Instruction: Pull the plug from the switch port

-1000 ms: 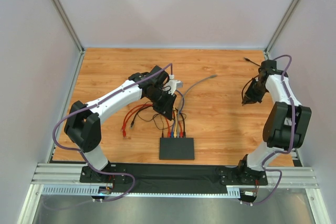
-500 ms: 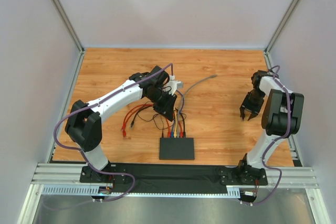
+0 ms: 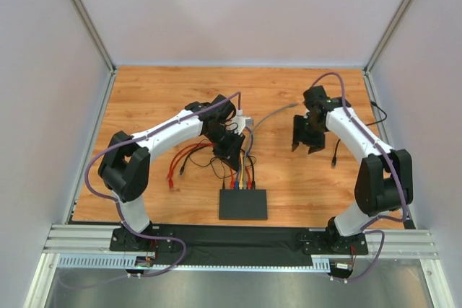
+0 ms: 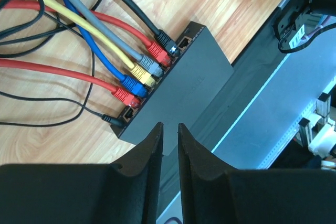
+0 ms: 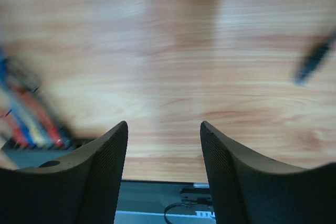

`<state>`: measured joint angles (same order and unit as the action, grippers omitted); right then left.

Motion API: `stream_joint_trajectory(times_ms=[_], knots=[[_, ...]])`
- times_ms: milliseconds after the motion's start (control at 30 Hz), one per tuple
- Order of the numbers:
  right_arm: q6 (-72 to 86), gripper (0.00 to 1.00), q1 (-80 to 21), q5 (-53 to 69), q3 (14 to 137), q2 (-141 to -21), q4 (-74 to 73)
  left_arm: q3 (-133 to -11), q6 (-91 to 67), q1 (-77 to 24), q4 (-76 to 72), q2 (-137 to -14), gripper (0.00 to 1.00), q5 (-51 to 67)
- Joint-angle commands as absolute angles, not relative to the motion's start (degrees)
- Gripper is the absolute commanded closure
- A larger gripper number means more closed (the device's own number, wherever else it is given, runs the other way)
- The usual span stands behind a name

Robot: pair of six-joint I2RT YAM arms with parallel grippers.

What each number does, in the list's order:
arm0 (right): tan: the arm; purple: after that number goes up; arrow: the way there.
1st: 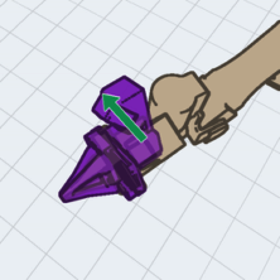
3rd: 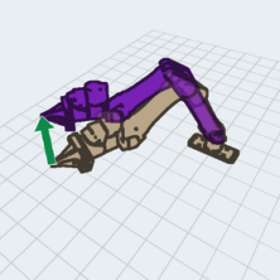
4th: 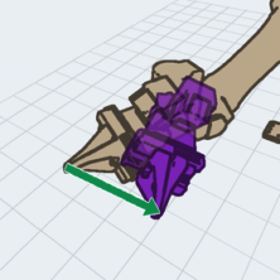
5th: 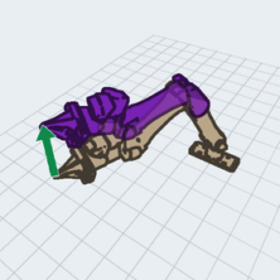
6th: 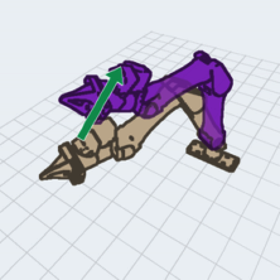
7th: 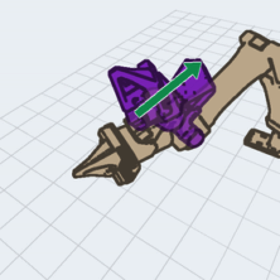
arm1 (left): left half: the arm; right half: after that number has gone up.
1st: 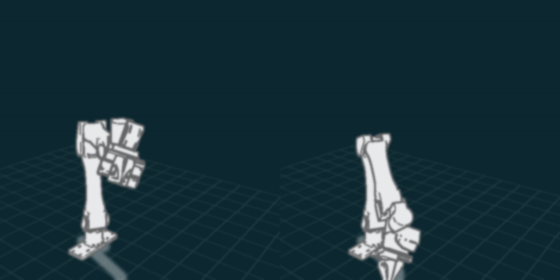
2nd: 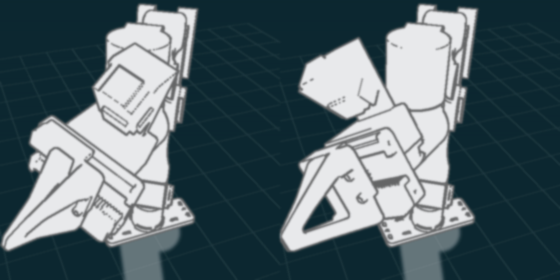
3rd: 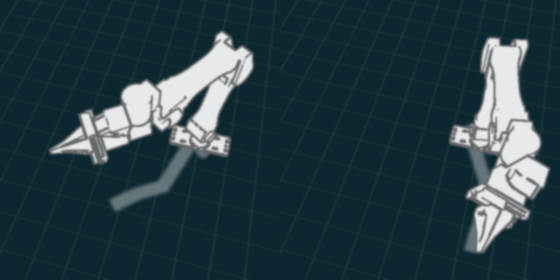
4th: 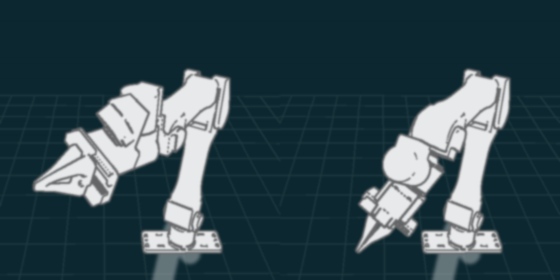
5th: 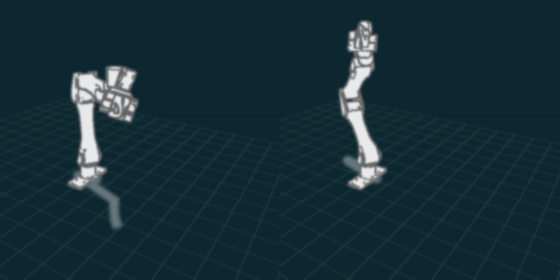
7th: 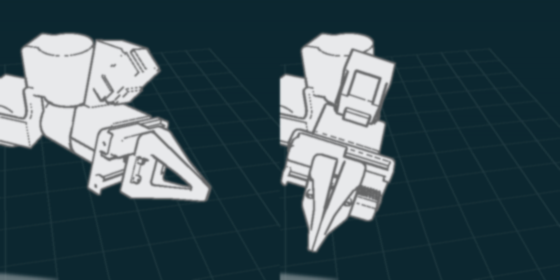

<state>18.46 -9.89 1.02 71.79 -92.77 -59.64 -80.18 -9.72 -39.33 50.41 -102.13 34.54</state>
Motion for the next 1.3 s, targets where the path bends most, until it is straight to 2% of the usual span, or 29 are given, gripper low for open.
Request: stream_joint_trajectory(times_ms=[0, 333, 433, 667, 1033, 1267], knots=[[17.40, 0.41, -16.07, 16.48, 67.35, -89.39, -54.24, -78.67, -10.63, -39.20, 49.13, -103.35, 0.76, 36.83], [14.50, 0.55, -22.67, 43.58, 59.76, -95.53, -40.44, -75.06, -12.74, -39.29, 46.50, -106.61, 0.78, 37.44], [14.50, 0.59, -24.26, 45.00, 60.38, -98.25, -39.55, -74.71, -13.18, -39.29, 46.14, -107.75, 0.79, 37.53], [15.91, 0.59, -24.61, 44.39, 58.98, -98.70, -37.44, -75.59, -13.18, -39.29, 47.37, -106.88, 0.81, 35.07], [16.26, 0.69, -25.31, 48.42, 57.30, -103.53, -34.63, -74.53, -14.24, -39.29, 46.76, -111.18, 0.84, 39.11], [15.64, 0.71, -26.63, 48.87, 57.04, -106.26, -34.45, -75.85, -12.48, -40.43, 47.89, -113.20, 0.85, 39.73]])
